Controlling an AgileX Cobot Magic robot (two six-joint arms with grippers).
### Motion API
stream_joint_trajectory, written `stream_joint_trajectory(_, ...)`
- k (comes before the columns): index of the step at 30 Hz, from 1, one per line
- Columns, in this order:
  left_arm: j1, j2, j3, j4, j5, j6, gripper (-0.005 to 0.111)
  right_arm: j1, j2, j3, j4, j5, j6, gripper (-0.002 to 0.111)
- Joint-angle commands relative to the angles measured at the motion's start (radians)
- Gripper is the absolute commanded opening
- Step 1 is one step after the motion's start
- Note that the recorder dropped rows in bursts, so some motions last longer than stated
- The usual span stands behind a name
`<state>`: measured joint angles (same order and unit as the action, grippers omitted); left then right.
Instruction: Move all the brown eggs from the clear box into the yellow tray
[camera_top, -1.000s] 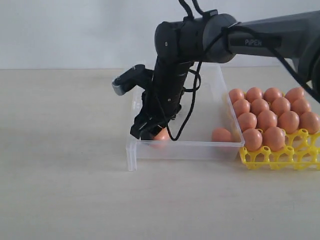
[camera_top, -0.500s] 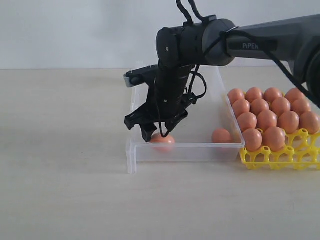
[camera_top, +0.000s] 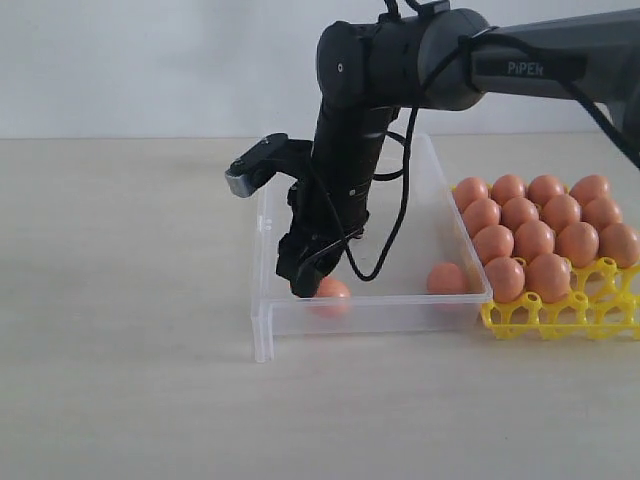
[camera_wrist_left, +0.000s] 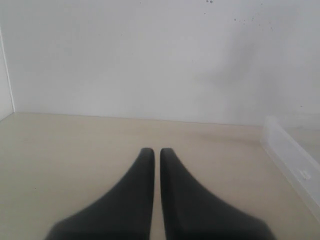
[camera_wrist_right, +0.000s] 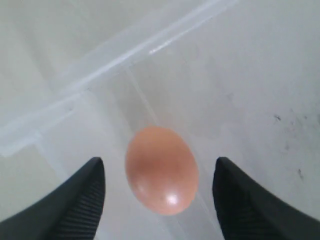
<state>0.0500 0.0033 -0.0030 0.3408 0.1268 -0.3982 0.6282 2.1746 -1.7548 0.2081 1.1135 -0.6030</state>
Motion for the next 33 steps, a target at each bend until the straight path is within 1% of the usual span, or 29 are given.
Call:
stream_joint_trajectory(1, -0.002, -0.003, 0.003, -0.002, 0.002, -0.001, 0.004, -0.001, 0.001, -0.003, 0.026, 0.043, -0.123, 0.057)
stream_joint_trajectory(3, -0.002, -0.003, 0.003, -0.002, 0.002, -0.001, 0.004, -0.001, 0.001, -0.003, -0.001, 0.09, -0.18, 0.057)
stream_joint_trajectory(7, -0.002, -0.003, 0.003, -0.002, 0.002, -0.001, 0.004, -0.001, 0.001, -0.003, -0.076, 0.108, -0.183, 0.057)
stream_joint_trajectory(14, -0.002, -0.003, 0.003, -0.002, 0.002, -0.001, 0.004, -0.001, 0.001, -0.003, 0.023, 0.084, -0.225, 0.057)
stream_joint_trajectory(21, -0.002, -0.003, 0.003, -0.002, 0.002, -0.001, 0.004, -0.001, 0.033, -0.003, 0.027, 0.075, -0.207, 0.057)
stream_joint_trajectory(29, -0.002, -0.003, 0.003, -0.002, 0.002, -0.001, 0.004, -0.001, 0.074, -0.003, 0.031, -0.003, -0.217, 0.057)
stream_joint_trajectory(33, -0.002, -0.003, 0.003, -0.002, 0.002, -0.001, 0.004, -0.001, 0.103, -0.003, 0.032, -0.006, -0.217, 0.057)
